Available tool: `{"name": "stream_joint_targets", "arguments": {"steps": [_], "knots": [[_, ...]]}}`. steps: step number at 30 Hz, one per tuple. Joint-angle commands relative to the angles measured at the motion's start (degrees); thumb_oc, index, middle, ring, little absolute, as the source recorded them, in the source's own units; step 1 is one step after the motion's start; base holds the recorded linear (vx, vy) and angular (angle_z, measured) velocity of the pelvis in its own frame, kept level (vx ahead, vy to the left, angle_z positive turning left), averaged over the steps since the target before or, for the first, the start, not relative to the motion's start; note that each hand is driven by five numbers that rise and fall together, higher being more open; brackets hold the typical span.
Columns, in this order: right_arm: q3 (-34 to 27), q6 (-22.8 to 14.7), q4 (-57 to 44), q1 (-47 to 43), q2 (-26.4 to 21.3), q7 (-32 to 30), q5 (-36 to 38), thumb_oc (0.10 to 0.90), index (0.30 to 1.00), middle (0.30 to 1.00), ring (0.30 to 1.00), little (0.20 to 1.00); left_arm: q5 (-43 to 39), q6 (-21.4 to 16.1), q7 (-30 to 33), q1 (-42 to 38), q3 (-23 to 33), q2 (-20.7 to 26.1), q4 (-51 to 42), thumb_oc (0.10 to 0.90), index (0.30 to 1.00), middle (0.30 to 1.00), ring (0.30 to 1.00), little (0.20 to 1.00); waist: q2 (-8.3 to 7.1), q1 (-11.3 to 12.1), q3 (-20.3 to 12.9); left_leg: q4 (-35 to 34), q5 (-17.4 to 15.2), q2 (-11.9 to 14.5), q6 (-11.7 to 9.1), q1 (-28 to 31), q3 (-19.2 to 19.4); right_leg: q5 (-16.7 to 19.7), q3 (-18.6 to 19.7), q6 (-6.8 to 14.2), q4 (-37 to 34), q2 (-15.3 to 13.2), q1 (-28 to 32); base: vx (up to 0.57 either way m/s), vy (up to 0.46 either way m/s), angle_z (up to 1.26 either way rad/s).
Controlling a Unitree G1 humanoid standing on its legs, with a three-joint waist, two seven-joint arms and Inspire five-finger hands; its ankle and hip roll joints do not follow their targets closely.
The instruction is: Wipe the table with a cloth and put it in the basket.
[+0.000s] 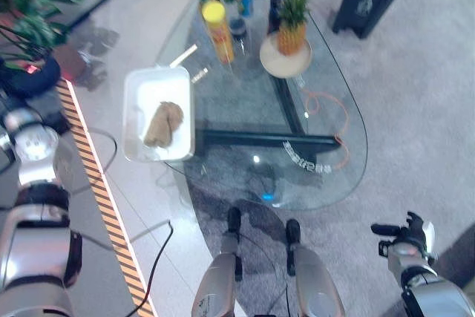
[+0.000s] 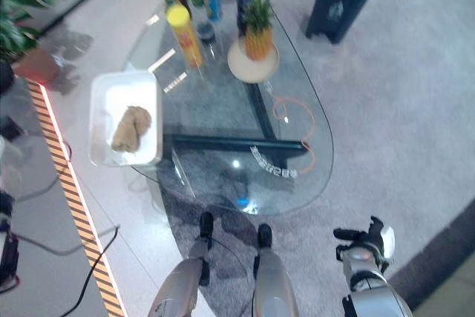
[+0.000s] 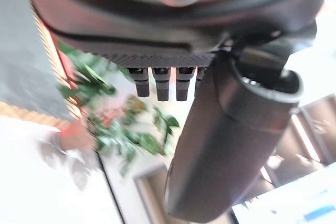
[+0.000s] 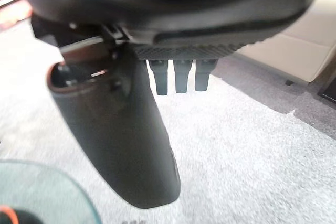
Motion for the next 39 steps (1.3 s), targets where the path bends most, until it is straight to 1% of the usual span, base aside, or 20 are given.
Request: {"name": "stream_joint_targets", "arguments": {"steps": [1, 2, 4, 5, 6, 8, 9, 11, 13, 14, 16, 18, 19, 20, 22, 25, 26, 32, 36, 39], "knots": [[-1.35, 0.03, 1.98, 6.97, 0.46, -0.91, -3.95, 0.800, 0.900, 0.900, 0.900, 0.900, 2.15, -3.48, -3.87, 6.03, 6.13, -0.65, -0.41, 0.800, 0.900, 0.900, 0.900, 0.900, -4.87, 1.33, -9.86, -0.17, -7.95, -1.13, -1.31, 4.11, 0.10, 9.12, 0.71, 4.89, -13.83, -5.62, 5.06, 0.17, -0.044, 0.19], [-1.38, 0.86, 1.63, 8.66, 1.44, -0.74, -5.12, 0.800, 0.900, 0.900, 0.900, 0.900, 4.17, -1.90, -4.78, 10.61, 7.68, -3.29, -0.55, 0.800, 0.900, 0.900, 0.900, 0.900, -5.03, 1.70, -11.33, -0.17, -8.26, -1.09, -1.24, 5.12, -0.05, 9.15, 0.27, 5.00, -14.53, -5.81, 6.59, 0.14, -0.024, 0.10], [-1.53, 1.57, 1.95, 10.68, 2.73, 0.28, -7.52, 0.800, 0.900, 0.900, 0.900, 0.900, 5.49, -1.13, -7.16, 16.08, 8.84, -6.88, 1.77, 0.800, 0.900, 0.900, 0.900, 0.900, -5.23, 2.14, -13.34, -0.17, -8.79, -0.89, -1.19, 6.68, -0.02, 8.97, -0.28, 5.22, -15.05, -6.04, 8.55, 0.14, -0.013, 0.06], [-1.32, 2.15, 2.06, 11.24, 3.17, 0.79, -8.24, 0.800, 0.900, 0.900, 0.900, 0.900, 7.86, -0.16, -7.71, 17.76, 8.68, -8.18, 2.80, 0.800, 0.900, 0.900, 0.900, 0.900, -5.28, 2.25, -14.00, -0.17, -9.06, -0.78, -1.18, 7.30, 0.04, 8.90, -0.51, 5.33, -15.22, -6.13, 9.20, 0.10, 0.000, 0.08], [-1.22, 2.43, 2.18, 11.52, 3.41, 1.05, -8.54, 0.800, 0.900, 0.900, 0.900, 0.900, 8.66, -0.43, -7.75, 18.62, 8.48, -8.86, 3.52, 0.800, 0.900, 0.900, 0.900, 0.900, -5.32, 2.30, -14.36, -0.17, -9.22, -0.71, -1.16, 7.69, 0.17, 8.83, -0.66, 5.39, -15.23, -6.18, 9.59, 0.08, 0.001, 0.15], [-0.75, 3.39, 2.67, 12.50, 4.33, 2.75, -11.04, 0.800, 0.900, 0.900, 0.900, 0.900, 11.35, 0.39, -8.78, 21.39, 7.87, -11.17, 6.53, 0.800, 0.900, 0.900, 0.900, 0.900, -5.46, 2.49, -15.67, -0.17, -9.72, -0.41, -1.15, 8.97, 0.63, 8.63, -1.02, 5.50, -15.37, -6.34, 10.77, 0.10, 0.004, 0.13], [-0.25, 3.93, 2.86, 12.99, 4.66, 4.12, -12.31, 0.800, 0.900, 0.900, 0.900, 0.900, 10.56, 1.50, -9.48, 22.60, 7.68, -12.14, 8.02, 0.800, 0.900, 0.900, 0.900, 0.900, -5.53, 2.53, -16.23, -0.17, -9.93, -0.25, -1.21, 9.63, 0.84, 8.51, -1.17, 5.52, -15.41, -6.40, 11.42, 0.10, 0.011, 0.02], [0.51, 4.38, 3.32, 13.36, 5.19, 5.63, -13.21, 0.800, 0.900, 0.900, 0.900, 0.900, 11.43, 3.28, -12.16, 23.71, 7.56, -13.48, 11.12, 0.800, 0.900, 0.900, 0.900, 0.900, -5.66, 2.47, -16.78, -0.17, -10.30, -0.07, -1.25, 10.50, 1.12, 8.17, -1.23, 5.53, -15.37, -6.48, 12.27, 0.07, 0.017, -0.01], [1.31, 5.22, 3.87, 13.60, 6.07, 7.32, -14.60, 0.800, 0.900, 0.900, 0.900, 0.900, 13.31, 5.26, -15.66, 24.98, 6.05, -15.76, 14.72, 0.800, 0.900, 0.900, 0.900, 0.900, -5.74, 2.46, -17.29, -0.17, -10.70, 0.22, -1.27, 11.64, 1.63, 7.80, -1.60, 5.43, -15.28, -6.53, 13.38, 0.07, 0.015, -0.04], [1.74, 5.72, 4.04, 13.80, 6.37, 8.59, -15.36, 0.800, 0.900, 0.900, 0.900, 0.900, 15.18, 5.45, -17.02, 25.74, 5.07, -16.87, 16.41, 0.800, 0.900, 0.900, 0.900, 0.900, -5.78, 2.40, -17.51, -0.17, -10.92, 0.32, -1.27, 12.24, 1.82, 7.66, -1.71, 5.41, -15.27, -6.53, 13.86, 0.06, 0.022, -0.05], [2.16, 6.19, 4.54, 13.90, 6.64, 10.18, -16.53, 0.800, 0.900, 0.900, 0.900, 0.900, 14.98, 7.53, -20.72, 26.92, 3.80, -18.25, 18.62, 0.800, 0.900, 0.900, 0.900, 0.900, -5.72, 2.22, -17.67, -0.17, -11.24, 0.41, -1.33, 13.10, 2.04, 7.35, -1.62, 5.35, -15.25, -6.44, 14.63, 0.05, 0.033, -0.04], [2.39, 7.21, 5.18, 13.92, 7.09, 11.79, -17.17, 0.800, 0.900, 0.900, 0.900, 0.900, 17.10, 9.02, -23.18, 28.39, 2.26, -20.41, 20.18, 0.800, 0.900, 0.900, 0.900, 0.900, -5.60, 2.19, -17.82, -0.17, -11.51, 0.52, -1.25, 13.94, 2.16, 7.10, -1.73, 5.23, -15.34, -6.33, 15.43, 0.05, 0.028, -0.05], [2.38, 7.46, 5.43, 13.81, 7.31, 12.27, -17.52, 0.800, 0.900, 0.900, 0.900, 0.900, 17.74, 11.15, -24.37, 28.88, 1.66, -21.35, 20.45, 0.800, 0.900, 0.900, 0.900, 0.900, -5.58, 2.20, -17.88, -0.17, -11.59, 0.57, -1.21, 14.18, 2.20, 7.02, -1.71, 5.22, -15.38, -6.30, 15.69, 0.05, 0.018, -0.03], [2.44, 7.65, 5.70, 13.70, 7.47, 12.91, -18.08, 0.800, 0.900, 0.900, 0.900, 0.900, 19.67, 12.21, -25.39, 29.51, 0.88, -22.35, 21.02, 0.800, 0.900, 0.900, 0.900, 0.900, -5.58, 2.24, -17.95, -0.17, -11.70, 0.62, -1.22, 14.44, 2.19, 6.95, -1.78, 5.19, -15.49, -6.29, 15.96, 0.04, 0.016, -0.03], [2.94, 7.91, 5.78, 13.53, 7.84, 13.81, -19.39, 0.800, 0.900, 0.900, 0.900, 0.900, 22.27, 15.22, -27.09, 30.42, -1.21, -23.66, 21.78, 0.800, 0.900, 0.900, 0.900, 0.900, -5.54, 2.17, -17.97, -0.17, -11.75, 0.76, -1.27, 14.80, 2.42, 7.02, -1.88, 5.16, -15.68, -6.31, 16.31, 0.03, 0.019, -0.03], [3.49, 8.02, 5.76, 13.35, 8.03, 14.72, -19.72, 0.800, 0.900, 0.900, 0.900, 0.900, 24.31, 15.90, -27.56, 30.94, -2.69, -24.50, 22.40, 0.800, 0.900, 0.900, 0.900, 0.900, -5.55, 2.13, -17.95, -0.17, -11.91, 0.86, -1.31, 15.14, 2.57, 7.02, -2.04, 5.20, -15.91, -6.38, 16.72, 0.00, 0.000, 0.00], [3.77, 7.98, 5.92, 13.11, 8.18, 15.24, -20.48, 0.800, 0.900, 0.900, 0.900, 0.900, 26.08, 17.02, -27.87, 31.19, -4.03, -25.06, 22.87, 0.800, 0.900, 0.900, 0.900, 0.900, -5.52, 2.09, -18.09, -0.17, -12.07, 0.90, -1.32, 15.32, 2.72, 6.93, -2.18, 5.23, -15.93, -6.47, 16.87, 0.00, 0.000, 0.00], [5.28, 9.10, 6.00, 12.73, 8.75, 16.15, -20.96, 0.800, 0.900, 0.900, 0.900, 0.900, 32.45, 19.02, -26.61, 30.96, -7.92, -25.73, 23.15, 0.800, 0.900, 0.900, 0.900, 0.900, -5.43, 1.83, -18.22, -0.17, -12.33, 1.09, -1.51, 15.58, 3.25, 6.78, -2.59, 5.29, -15.93, -6.73, 17.01, 0.00, 0.000, 0.00], [6.56, 9.49, 6.07, 12.40, 9.08, 16.75, -22.29, 0.800, 0.900, 0.900, 0.900, 0.900, 33.01, 20.92, -26.80, 30.62, -9.45, -26.36, 23.25, 0.800, 0.900, 0.900, 0.900, 0.900, -5.36, 1.57, -18.26, -0.17, -12.42, 1.32, -1.64, 15.70, 3.55, 6.67, -2.64, 5.28, -15.93, -6.76, 16.92, 0.00, 0.000, 0.00], [7.26, 9.45, 6.10, 12.18, 9.31, 17.32, -23.15, 0.800, 0.900, 0.900, 0.900, 0.900, 33.47, 21.07, -27.32, 30.49, -9.75, -26.70, 23.47, 0.800, 0.900, 0.900, 0.900, 0.900, -5.50, 1.54, -18.26, -0.17, -12.40, 1.56, -1.75, 15.57, 3.70, 6.61, -2.59, 5.23, -15.93, -6.69, 16.78, 0.00, 0.000, 0.00]]}}
